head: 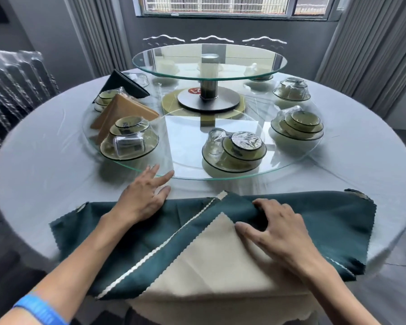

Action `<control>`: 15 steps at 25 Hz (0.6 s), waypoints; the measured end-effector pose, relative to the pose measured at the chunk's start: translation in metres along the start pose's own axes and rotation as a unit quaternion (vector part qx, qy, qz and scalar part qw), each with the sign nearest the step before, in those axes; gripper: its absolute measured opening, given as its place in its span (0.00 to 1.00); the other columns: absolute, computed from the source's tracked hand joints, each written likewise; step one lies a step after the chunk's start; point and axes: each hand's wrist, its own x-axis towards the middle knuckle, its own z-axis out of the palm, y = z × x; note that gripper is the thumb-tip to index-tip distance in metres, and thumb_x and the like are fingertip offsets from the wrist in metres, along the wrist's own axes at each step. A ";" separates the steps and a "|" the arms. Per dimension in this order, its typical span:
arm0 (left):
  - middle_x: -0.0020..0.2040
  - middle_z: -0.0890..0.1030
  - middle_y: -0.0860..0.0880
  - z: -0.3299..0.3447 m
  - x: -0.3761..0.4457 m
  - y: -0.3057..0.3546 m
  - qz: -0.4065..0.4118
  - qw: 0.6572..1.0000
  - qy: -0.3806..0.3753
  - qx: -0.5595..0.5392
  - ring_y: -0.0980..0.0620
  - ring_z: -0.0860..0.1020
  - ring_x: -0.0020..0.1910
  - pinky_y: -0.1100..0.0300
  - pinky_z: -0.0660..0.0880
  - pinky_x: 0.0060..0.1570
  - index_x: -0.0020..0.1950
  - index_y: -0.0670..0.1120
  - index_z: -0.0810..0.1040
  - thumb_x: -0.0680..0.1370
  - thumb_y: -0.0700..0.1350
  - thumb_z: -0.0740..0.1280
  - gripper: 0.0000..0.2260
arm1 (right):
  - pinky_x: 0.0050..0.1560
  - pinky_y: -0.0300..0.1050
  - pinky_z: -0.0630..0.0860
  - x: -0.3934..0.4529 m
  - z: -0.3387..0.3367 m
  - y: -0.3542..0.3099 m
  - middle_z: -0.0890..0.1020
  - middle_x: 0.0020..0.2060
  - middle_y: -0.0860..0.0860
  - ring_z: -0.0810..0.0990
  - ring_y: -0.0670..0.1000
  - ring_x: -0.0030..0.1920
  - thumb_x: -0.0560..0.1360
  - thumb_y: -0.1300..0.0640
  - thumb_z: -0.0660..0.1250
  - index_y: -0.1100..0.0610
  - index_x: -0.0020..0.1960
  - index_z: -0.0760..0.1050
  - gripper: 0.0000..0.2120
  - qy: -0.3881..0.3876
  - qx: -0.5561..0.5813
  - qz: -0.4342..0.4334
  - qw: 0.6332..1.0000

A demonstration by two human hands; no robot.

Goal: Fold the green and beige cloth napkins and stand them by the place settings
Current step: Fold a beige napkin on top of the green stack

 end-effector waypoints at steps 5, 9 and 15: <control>0.81 0.55 0.50 -0.002 -0.001 -0.013 -0.008 1.000 0.012 -0.012 0.52 0.51 0.80 0.53 0.53 0.76 0.76 0.61 0.64 0.82 0.52 0.62 0.22 | 0.52 0.49 0.64 0.001 0.000 -0.001 0.72 0.50 0.42 0.69 0.50 0.54 0.59 0.21 0.51 0.44 0.53 0.69 0.34 -0.006 -0.029 -0.021 0.999; 0.81 0.54 0.49 -0.007 0.002 -0.018 -0.021 1.000 -0.019 -0.014 0.52 0.50 0.80 0.51 0.51 0.77 0.77 0.60 0.62 0.82 0.53 0.62 0.23 | 0.62 0.50 0.67 -0.007 -0.013 -0.001 0.73 0.62 0.41 0.71 0.49 0.60 0.55 0.24 0.62 0.40 0.72 0.58 0.48 -0.066 0.038 -0.076 0.994; 0.67 0.78 0.56 -0.024 -0.060 0.038 0.012 0.996 0.018 -0.081 0.54 0.74 0.66 0.56 0.68 0.67 0.68 0.56 0.76 0.75 0.61 0.62 0.23 | 0.47 0.50 0.74 -0.024 -0.004 -0.005 0.80 0.44 0.45 0.78 0.52 0.47 0.66 0.33 0.69 0.45 0.51 0.70 0.22 -0.062 0.038 -0.042 0.996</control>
